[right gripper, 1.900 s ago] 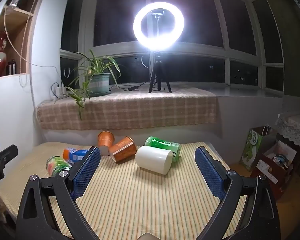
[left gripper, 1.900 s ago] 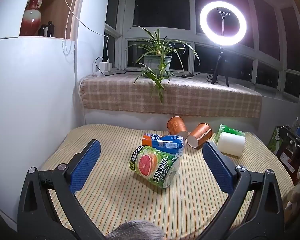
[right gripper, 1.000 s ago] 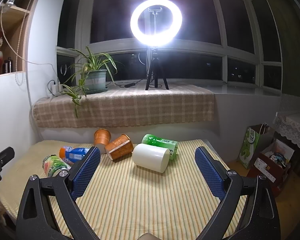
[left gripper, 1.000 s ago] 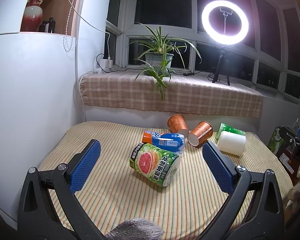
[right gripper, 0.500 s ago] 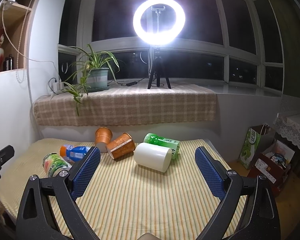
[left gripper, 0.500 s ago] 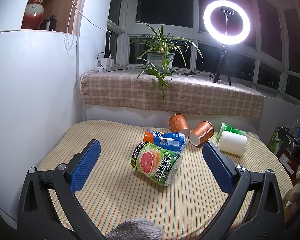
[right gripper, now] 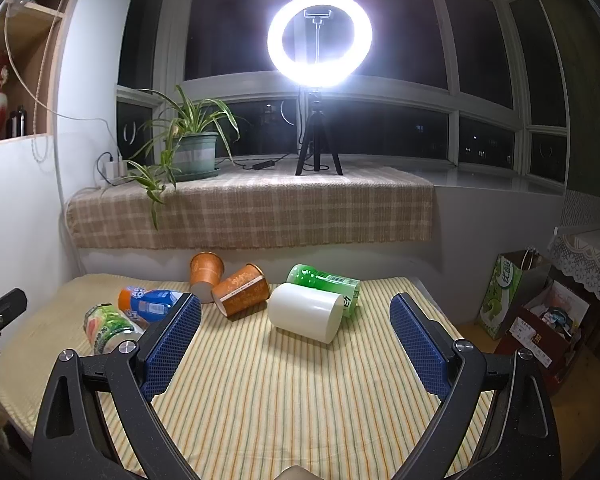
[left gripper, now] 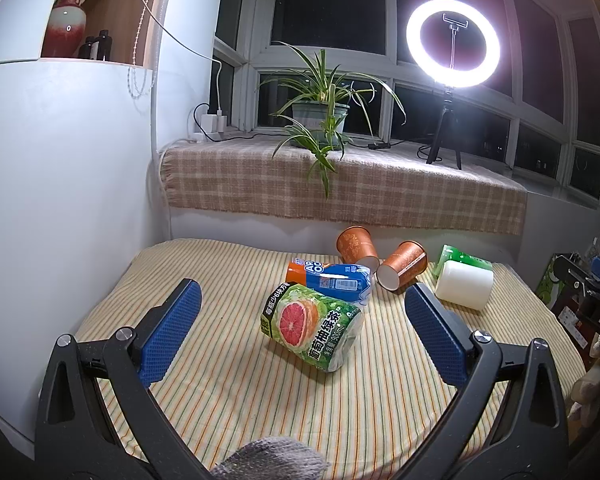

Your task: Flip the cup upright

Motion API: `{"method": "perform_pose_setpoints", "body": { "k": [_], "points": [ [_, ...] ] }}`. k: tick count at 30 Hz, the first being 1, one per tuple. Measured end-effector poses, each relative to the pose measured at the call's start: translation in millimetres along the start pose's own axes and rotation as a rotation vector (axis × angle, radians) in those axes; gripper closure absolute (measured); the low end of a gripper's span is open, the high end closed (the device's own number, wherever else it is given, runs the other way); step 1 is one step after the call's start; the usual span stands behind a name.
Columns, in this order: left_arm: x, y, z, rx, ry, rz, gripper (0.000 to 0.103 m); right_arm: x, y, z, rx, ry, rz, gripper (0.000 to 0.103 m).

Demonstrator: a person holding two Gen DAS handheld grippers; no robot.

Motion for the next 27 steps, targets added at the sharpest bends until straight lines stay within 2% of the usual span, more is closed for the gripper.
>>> {"method": "perform_pose_setpoints", "body": {
  "k": [22,27],
  "points": [
    [-2,-1,1,0.000,0.002,0.003,0.000,1,-3,6,-0.014,0.015,0.002,0.008],
    [7,-6,8,-0.007,0.005,0.008,0.000,0,-5,11,-0.025,0.027,0.004,0.008]
  ]
}}
Point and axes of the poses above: each gripper's, at about its wrist camera, not at the fingertips, and y roughly against the way its jaws point, z to its left, x to its underside, the point moved 1 cm from there along -y, roughly the way its jaws point, and after that the axes turned 10 degrees about x, right-handed, at the moved point
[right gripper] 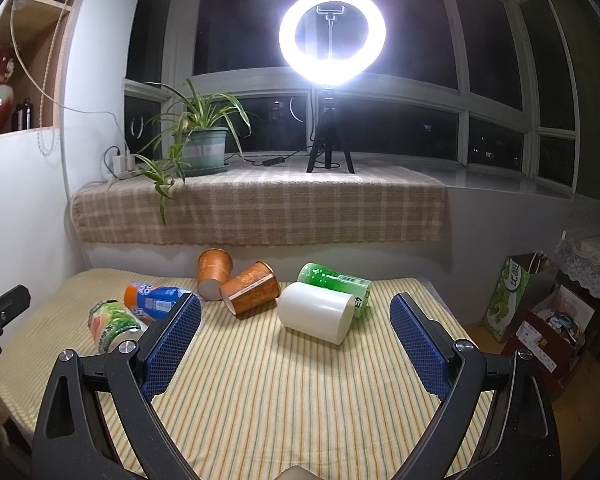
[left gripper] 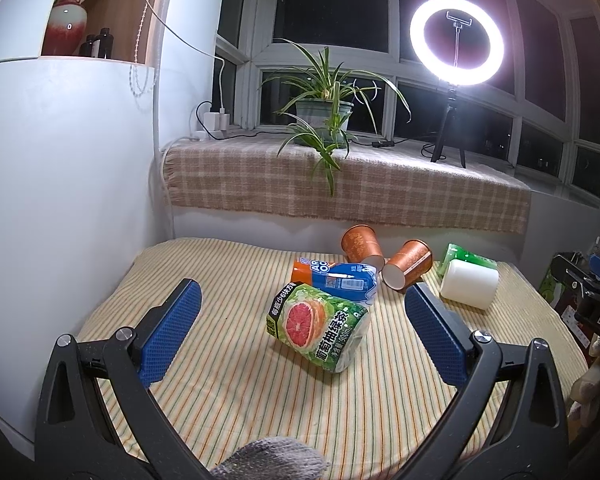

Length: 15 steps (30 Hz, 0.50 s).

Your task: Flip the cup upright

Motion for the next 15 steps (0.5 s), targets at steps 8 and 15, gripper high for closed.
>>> {"method": "perform_pose_setpoints", "body": {
  "k": [8,15],
  "points": [
    [1,-1,5,-0.017,0.001,0.013,0.000,-2,-6,9,-0.023,0.028,0.002,0.008],
    [4,-1,14,-0.036,0.000,0.039,0.000,-4,-21,23,-0.080,0.055,0.023,0.008]
  ]
}}
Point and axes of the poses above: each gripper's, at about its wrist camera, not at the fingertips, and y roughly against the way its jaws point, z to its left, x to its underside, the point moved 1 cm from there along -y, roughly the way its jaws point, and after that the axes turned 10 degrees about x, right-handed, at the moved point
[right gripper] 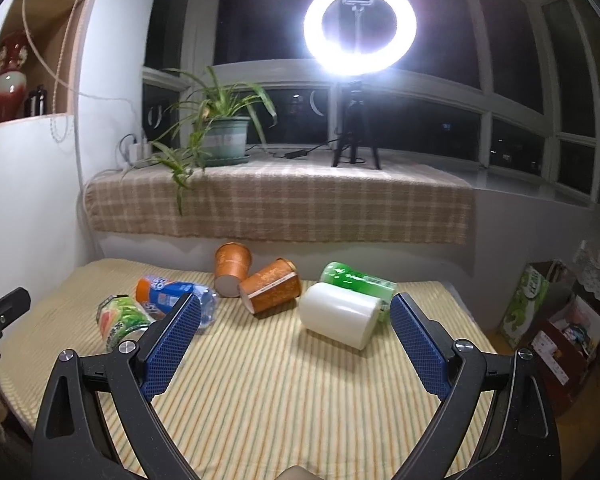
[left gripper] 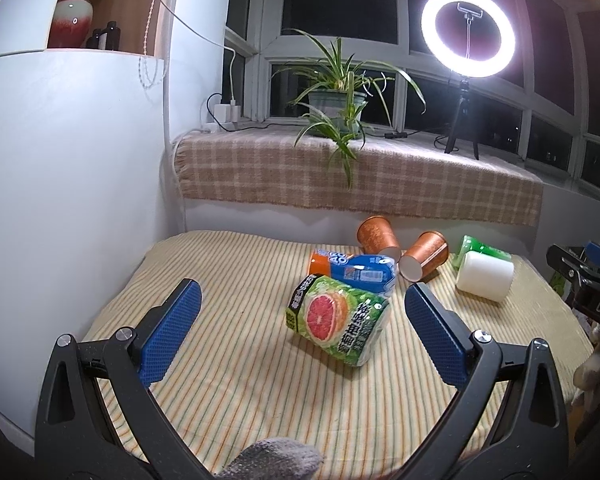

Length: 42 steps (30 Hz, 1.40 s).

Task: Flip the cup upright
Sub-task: 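Reach the right gripper down and close it around the blue Arctic Ocean bottle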

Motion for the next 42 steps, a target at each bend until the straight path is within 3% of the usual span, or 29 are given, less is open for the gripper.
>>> {"method": "perform_pose_setpoints", "body": {
  "k": [6,11,24,37,42],
  "points": [
    [4,-3,13,-0.024,0.006,0.041,0.000,-4,-31,26,-0.149,0.071,0.048,0.008],
    [10,-4,27,-0.039,0.035,0.076,0.000,-8,-76,59,-0.304,0.157,0.157,0.008],
    [42,-2,57,-0.095,0.105,0.172,0.000,-21,-155,127,-0.528,0.504,0.363,0.008],
    [56,20,98,-0.219,0.176,0.175,0.000,-18,-222,191,-0.642,0.770,0.574,0.013],
    [59,24,111,-0.257,0.196,0.178,0.000,-10,-227,208,-0.663,0.850,0.606,0.013]
  ]
}}
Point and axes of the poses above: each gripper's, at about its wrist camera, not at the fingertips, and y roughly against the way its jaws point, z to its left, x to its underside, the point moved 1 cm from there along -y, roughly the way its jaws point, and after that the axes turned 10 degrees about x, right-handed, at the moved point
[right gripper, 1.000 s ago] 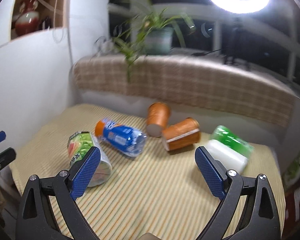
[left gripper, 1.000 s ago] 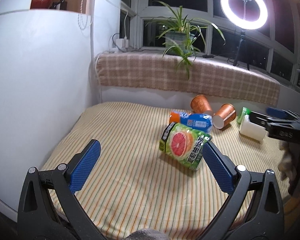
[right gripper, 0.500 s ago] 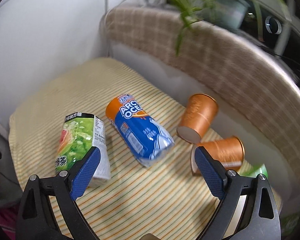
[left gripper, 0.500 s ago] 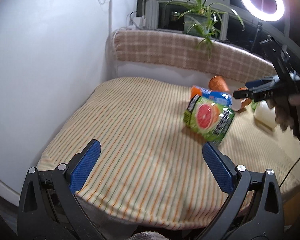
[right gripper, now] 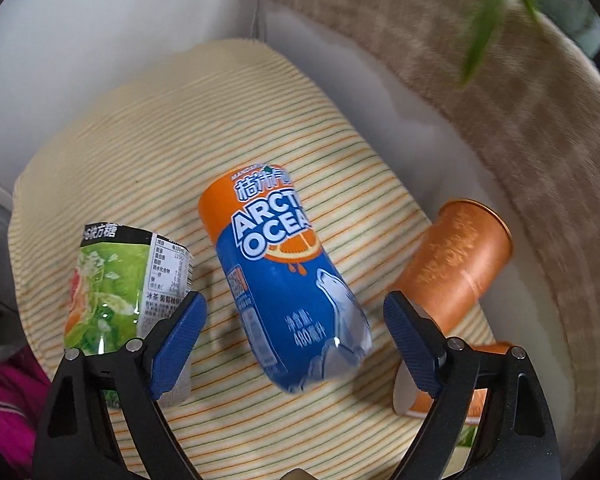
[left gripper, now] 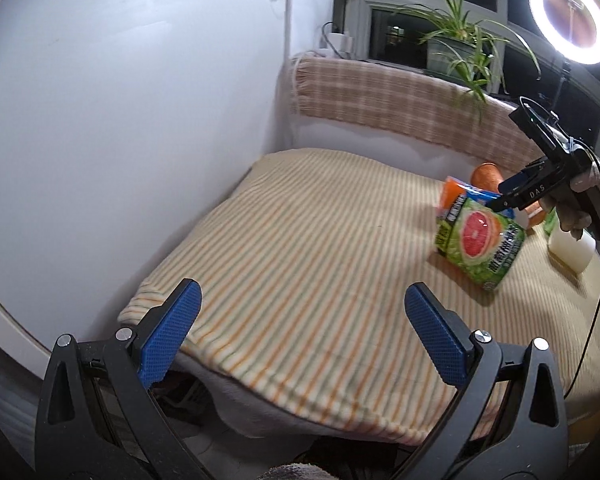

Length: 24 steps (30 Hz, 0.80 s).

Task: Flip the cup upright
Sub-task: 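Reach the right gripper down and close it around the blue Arctic Ocean bottle, then lift the bottle with the right gripper and carry it toward the left gripper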

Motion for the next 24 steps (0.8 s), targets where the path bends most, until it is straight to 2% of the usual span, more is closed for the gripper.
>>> {"method": "perform_pose_setpoints", "body": {
  "k": [5,11,12,15,24],
  "points": [
    [-3,3,11,-0.029,0.015,-0.010,0.000,-6,-13,9,-0.011,0.058,0.035,0.016],
    [-5,2,18,-0.044,0.030,-0.008,0.000,-12,-25,5,-0.022,0.053,0.063,0.017],
    [-5,1,19,-0.043,0.033,-0.007,0.000,-14,-29,6,-0.020,0.053,0.068,0.026],
    [-6,-2,20,-0.041,0.035,0.000,0.000,-16,-33,1,-0.023,0.043,0.075,0.028],
    [-4,-5,13,-0.029,0.015,0.004,0.000,-4,4,-7,-0.020,0.001,0.013,0.033]
  ]
}}
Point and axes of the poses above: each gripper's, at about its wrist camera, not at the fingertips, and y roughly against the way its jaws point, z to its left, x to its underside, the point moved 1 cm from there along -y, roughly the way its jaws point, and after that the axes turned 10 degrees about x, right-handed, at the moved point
